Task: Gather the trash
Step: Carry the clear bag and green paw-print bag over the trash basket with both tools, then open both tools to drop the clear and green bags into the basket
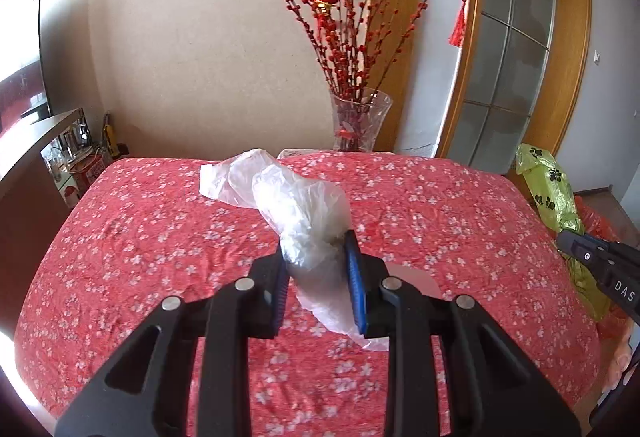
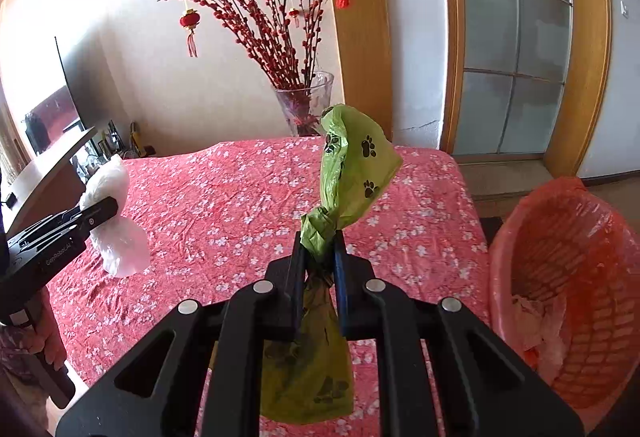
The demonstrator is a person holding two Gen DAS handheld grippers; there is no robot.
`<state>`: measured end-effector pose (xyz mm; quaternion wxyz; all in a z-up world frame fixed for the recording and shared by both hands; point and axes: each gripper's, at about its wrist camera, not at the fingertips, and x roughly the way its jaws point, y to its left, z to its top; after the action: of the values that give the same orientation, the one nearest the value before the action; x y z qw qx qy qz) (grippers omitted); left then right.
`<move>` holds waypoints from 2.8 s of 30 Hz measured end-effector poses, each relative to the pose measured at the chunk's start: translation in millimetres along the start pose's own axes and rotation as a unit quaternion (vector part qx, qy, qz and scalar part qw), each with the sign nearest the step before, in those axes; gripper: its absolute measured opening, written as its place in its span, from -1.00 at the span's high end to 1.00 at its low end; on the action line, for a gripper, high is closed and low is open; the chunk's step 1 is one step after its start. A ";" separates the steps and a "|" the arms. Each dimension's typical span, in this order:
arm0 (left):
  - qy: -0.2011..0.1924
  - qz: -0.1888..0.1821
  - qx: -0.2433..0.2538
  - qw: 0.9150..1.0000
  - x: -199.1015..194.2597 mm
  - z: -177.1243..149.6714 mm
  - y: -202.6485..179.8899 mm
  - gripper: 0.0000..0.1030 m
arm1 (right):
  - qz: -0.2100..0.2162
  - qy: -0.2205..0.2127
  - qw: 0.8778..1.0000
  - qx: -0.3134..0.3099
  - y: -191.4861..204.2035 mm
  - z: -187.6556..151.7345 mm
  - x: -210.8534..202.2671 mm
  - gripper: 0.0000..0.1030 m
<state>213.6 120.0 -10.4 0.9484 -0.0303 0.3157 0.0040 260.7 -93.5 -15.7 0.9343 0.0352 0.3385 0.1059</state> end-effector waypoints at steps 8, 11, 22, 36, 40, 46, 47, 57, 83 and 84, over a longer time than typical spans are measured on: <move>-0.006 -0.052 0.033 0.998 2.0 10.6 -62.0 0.49 | -0.026 -0.021 0.999 0.025 -33.6 -0.6 -24.7 0.73; -0.008 -0.073 0.046 0.996 2.2 12.6 -85.7 0.49 | -0.037 -0.030 0.998 0.033 -47.3 -0.4 -36.1 0.73; -0.003 -0.153 0.083 0.985 7.5 14.4 -163.7 0.49 | -0.086 -0.070 0.990 0.089 -114.5 -7.8 -81.2 0.73; 0.013 -0.262 0.124 0.957 15.8 16.6 -257.9 0.48 | -0.132 -0.096 0.975 0.148 -190.5 -26.6 -120.2 0.73; 0.022 -0.283 0.132 0.950 22.9 16.1 -284.1 0.48 | -0.134 -0.099 0.972 0.163 -205.2 -28.5 -122.4 0.73; 0.036 -0.305 0.138 0.942 27.5 6.9 -308.1 0.47 | -0.137 -0.102 0.970 0.175 -219.2 -32.3 -123.3 0.73; 0.038 -0.307 0.139 0.941 28.2 5.5 -310.7 0.47 | -0.137 -0.103 0.969 0.176 -220.2 -32.3 -123.4 0.73; 0.067 -0.310 0.145 0.937 48.7 -7.7 -331.4 0.18 | -0.134 -0.105 0.966 0.195 -232.5 -32.9 -119.0 0.58; -0.114 -0.103 0.122 0.981 -69.4 -48.7 -169.7 -0.81 | -0.302 -0.205 0.924 0.111 -126.7 -73.8 -199.7 -0.97; -0.118 -0.091 0.116 0.982 -75.4 -52.8 -160.8 -0.83 | -0.304 -0.205 0.924 0.110 -119.4 -77.6 -202.5 -0.97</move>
<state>125.9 -42.8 1.4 0.9726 0.0519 0.1954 -0.1149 80.2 -255.3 34.9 0.9609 0.0536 0.1434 -0.2308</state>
